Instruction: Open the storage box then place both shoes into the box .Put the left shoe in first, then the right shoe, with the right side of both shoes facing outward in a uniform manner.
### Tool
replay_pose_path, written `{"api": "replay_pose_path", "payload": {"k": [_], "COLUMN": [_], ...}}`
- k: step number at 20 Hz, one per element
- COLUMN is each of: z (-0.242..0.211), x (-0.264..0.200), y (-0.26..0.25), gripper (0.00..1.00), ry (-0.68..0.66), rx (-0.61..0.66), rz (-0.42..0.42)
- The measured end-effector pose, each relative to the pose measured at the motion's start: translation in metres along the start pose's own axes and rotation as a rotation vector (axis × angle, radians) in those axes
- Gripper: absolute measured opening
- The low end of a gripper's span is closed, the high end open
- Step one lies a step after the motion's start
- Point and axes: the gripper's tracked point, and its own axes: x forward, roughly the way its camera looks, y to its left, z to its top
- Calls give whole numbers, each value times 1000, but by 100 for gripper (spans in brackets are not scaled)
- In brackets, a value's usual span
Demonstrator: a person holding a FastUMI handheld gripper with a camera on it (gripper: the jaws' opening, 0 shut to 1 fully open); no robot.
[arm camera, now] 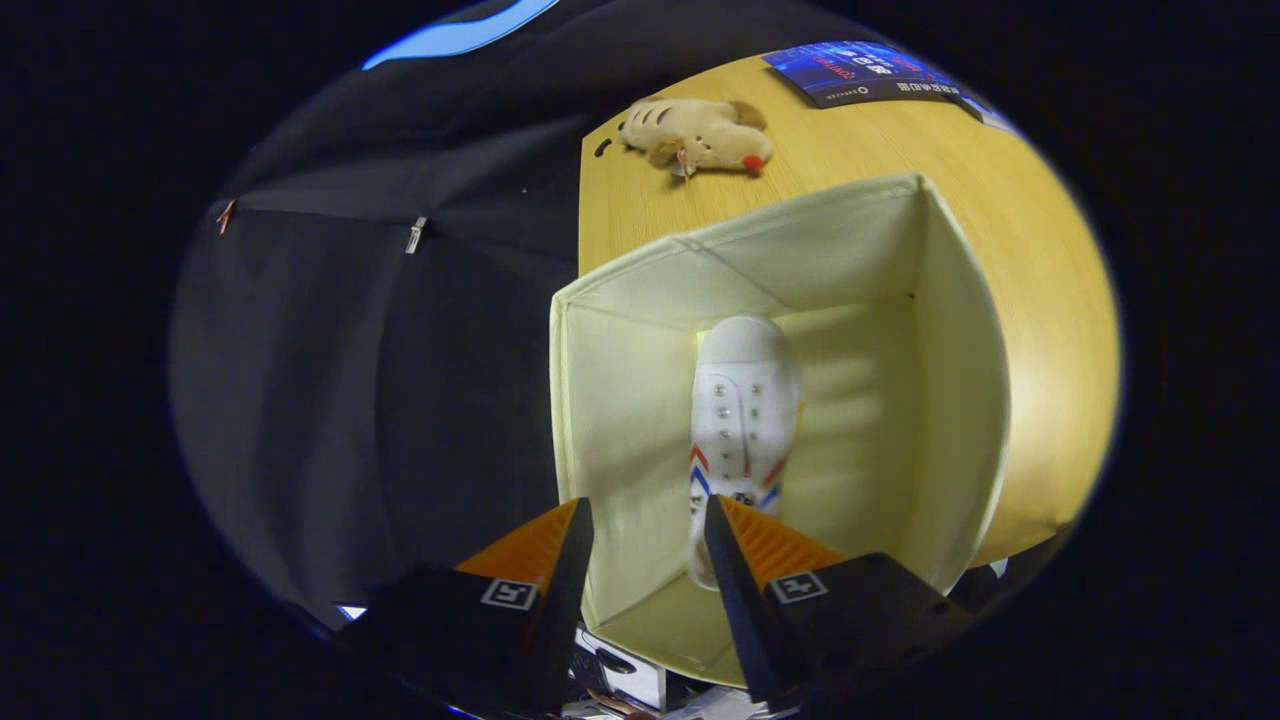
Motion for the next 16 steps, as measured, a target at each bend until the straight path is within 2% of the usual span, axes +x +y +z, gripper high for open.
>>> {"api": "replay_pose_path", "payload": {"k": [1,4,6,7,10,13,14,16], "z": [0,9,11,13,23,36,45,64], "x": [-2,-19,-43,-58,-114,-174,-194,-229], "y": [-1,3,14,17,12,-8,-19,-57], "gripper": [80,80,86,93,93,96,97,96], "ry": [-2,-25,-27,-36,-89,-145,-183,-255], "rx": [-4,-7,-18,-45,-150,-170,-167,-185], "rz": [1,37,96,121,179,216,217,166]}}
